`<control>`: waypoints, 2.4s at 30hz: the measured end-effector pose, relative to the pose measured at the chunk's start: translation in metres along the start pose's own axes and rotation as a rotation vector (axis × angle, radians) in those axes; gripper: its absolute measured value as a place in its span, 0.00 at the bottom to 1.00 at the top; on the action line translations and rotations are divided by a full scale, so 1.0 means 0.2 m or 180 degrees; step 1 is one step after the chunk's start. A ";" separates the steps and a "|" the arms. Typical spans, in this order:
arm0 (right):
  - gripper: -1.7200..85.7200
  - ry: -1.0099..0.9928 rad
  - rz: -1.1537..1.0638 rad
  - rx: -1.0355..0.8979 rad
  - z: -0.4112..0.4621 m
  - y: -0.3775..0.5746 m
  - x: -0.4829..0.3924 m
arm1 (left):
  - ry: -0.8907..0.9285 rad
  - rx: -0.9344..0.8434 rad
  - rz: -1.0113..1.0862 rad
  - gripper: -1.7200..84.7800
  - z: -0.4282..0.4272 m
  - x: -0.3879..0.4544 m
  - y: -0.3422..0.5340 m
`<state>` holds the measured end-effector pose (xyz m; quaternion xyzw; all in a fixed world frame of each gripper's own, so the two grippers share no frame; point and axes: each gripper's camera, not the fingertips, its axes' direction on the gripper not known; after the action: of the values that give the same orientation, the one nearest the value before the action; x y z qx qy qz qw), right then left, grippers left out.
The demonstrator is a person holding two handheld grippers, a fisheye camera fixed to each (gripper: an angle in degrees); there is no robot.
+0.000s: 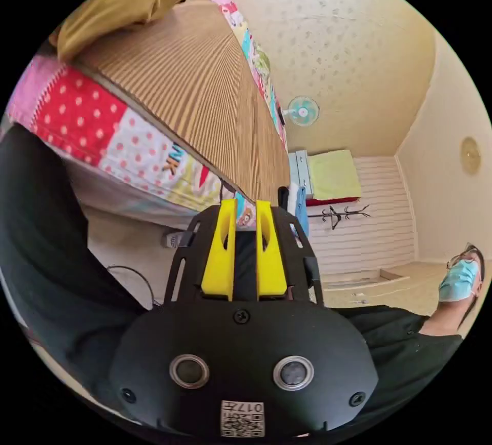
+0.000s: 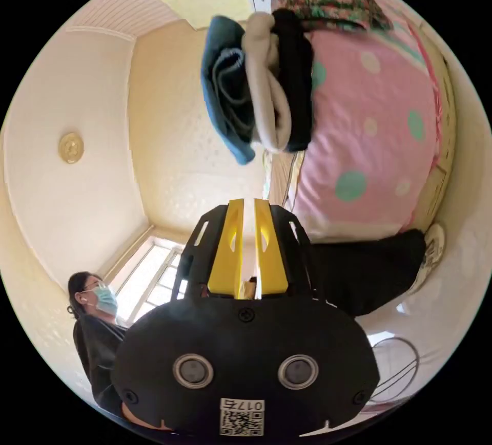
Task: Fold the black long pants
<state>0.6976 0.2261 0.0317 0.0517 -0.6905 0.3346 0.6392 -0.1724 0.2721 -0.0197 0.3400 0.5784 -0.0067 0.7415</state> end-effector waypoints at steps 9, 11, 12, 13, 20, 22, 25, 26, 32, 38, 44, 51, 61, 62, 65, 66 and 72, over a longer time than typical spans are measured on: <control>0.03 -0.0705 -0.0495 -0.0866 0.44 0.15 -0.26 | -0.1973 0.1776 0.0706 0.12 -1.09 0.26 -0.28; 0.03 -0.0560 -0.0523 -0.1158 0.54 0.15 -0.32 | -0.2054 0.1990 0.0619 0.14 -1.27 0.26 -0.36; 0.03 -0.0535 -0.0494 -0.1304 0.61 0.17 -0.34 | -0.2180 0.2097 0.0457 0.16 -1.37 0.25 -0.42; 0.03 -0.0559 -0.0489 -0.1373 0.64 0.18 -0.36 | -0.2233 0.2156 0.0378 0.18 -1.42 0.24 -0.45; 0.02 -0.0492 -0.0404 -0.1876 0.83 0.39 -0.36 | -0.0910 0.2119 -0.0938 0.22 -1.56 -0.40 -0.70; 0.02 -0.0478 -0.0341 -0.1912 0.82 0.44 -0.33 | -0.0289 0.2253 -0.1263 0.19 -1.51 -0.52 -0.71; 0.02 -0.0493 -0.0304 -0.1856 0.75 0.50 -0.32 | -0.0316 0.2237 -0.0866 0.12 -1.43 -0.32 -0.87; 0.02 -0.0504 -0.0295 -0.1809 0.72 0.52 -0.32 | -0.0551 0.2061 -0.0601 0.10 -1.34 -0.13 -0.99; 0.02 -0.0810 -0.0244 -0.1346 0.57 0.58 -0.31 | -0.1251 0.1414 0.0734 0.09 -0.47 0.73 -1.23; 0.02 -0.0699 -0.0278 -0.1227 0.48 0.70 -0.31 | -0.0679 0.0409 0.2188 0.09 0.50 1.23 -0.69; 0.04 0.0347 -0.0358 -0.1704 0.63 0.83 -0.29 | -0.1051 -0.1378 0.2532 0.08 1.53 1.06 0.25; 0.17 0.1515 -0.1043 -0.2122 1.19 0.86 -0.37 | -0.0349 -0.1887 0.2236 0.08 1.76 0.87 0.81; 0.24 0.2834 -0.1973 -0.2529 2.19 1.09 -0.39 | -0.0299 -0.2284 0.3261 0.08 1.85 1.05 1.29; 0.23 0.3321 -0.1959 -0.2829 2.32 1.14 -0.26 | -0.0342 -0.2295 0.3239 0.08 1.87 1.02 1.30; 0.20 0.3870 -0.2171 -0.2737 2.42 1.25 -0.15 | -0.0309 -0.2304 0.3097 0.08 1.85 0.93 1.23; 0.17 0.3740 -0.2171 -0.2694 2.40 1.23 -0.17 | -0.0227 -0.2270 0.2994 0.08 1.81 0.87 1.16; 0.05 0.1057 -0.0714 -0.1847 1.83 0.69 -0.18 | 0.0246 -0.1619 0.2367 0.11 1.44 0.54 0.83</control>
<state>0.3253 0.1269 -0.0418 -0.1117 -0.6334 0.0559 0.7637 0.1753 0.2932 -0.0012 0.3317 0.4274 0.4152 0.7314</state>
